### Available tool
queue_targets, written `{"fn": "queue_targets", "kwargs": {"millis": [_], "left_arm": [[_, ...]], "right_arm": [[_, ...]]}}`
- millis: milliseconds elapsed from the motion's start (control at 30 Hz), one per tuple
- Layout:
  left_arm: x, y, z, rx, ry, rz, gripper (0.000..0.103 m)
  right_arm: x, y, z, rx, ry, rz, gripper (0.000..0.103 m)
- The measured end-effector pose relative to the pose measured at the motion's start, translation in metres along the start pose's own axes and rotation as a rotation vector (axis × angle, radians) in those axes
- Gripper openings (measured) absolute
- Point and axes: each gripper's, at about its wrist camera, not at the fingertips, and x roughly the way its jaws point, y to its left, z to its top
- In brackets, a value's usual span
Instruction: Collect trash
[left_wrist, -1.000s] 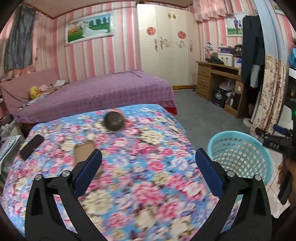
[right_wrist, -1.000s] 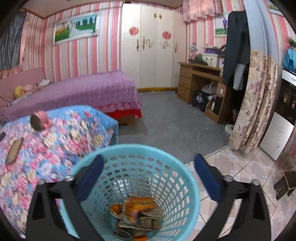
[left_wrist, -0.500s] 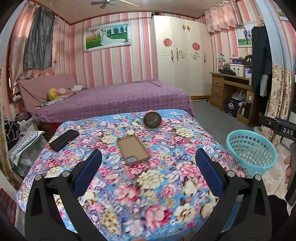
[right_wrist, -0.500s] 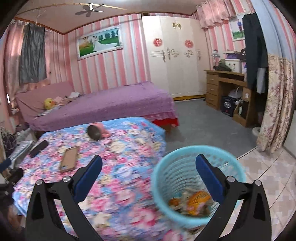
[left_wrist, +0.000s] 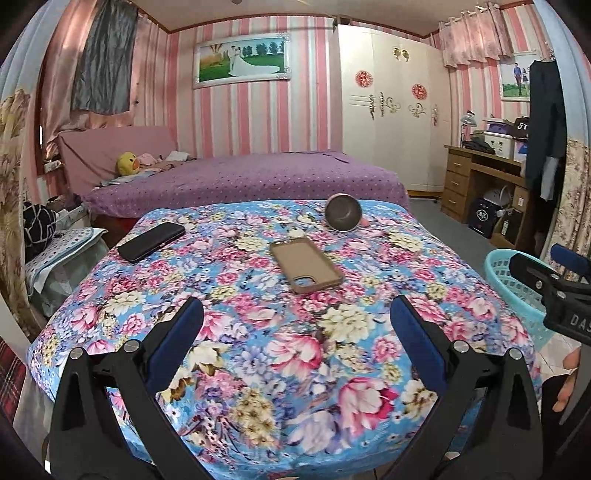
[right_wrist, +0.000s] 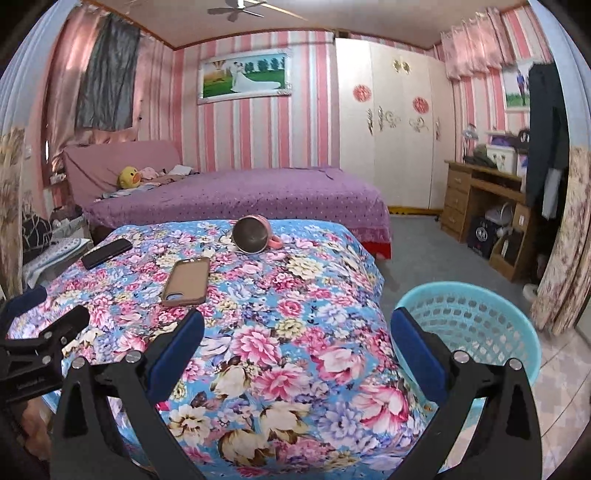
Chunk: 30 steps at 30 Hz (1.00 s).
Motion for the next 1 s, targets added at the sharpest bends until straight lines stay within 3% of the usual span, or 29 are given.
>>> {"fn": "queue_targets", "kwargs": {"millis": [1000], "left_arm": [[-0.0012,0.0064,0.0029,-0.02,-0.048,-0.01,0.098]], "right_arm": [[-0.0008,0.0081,0.0049,-0.022,-0.057,0.0,0.099]]}}
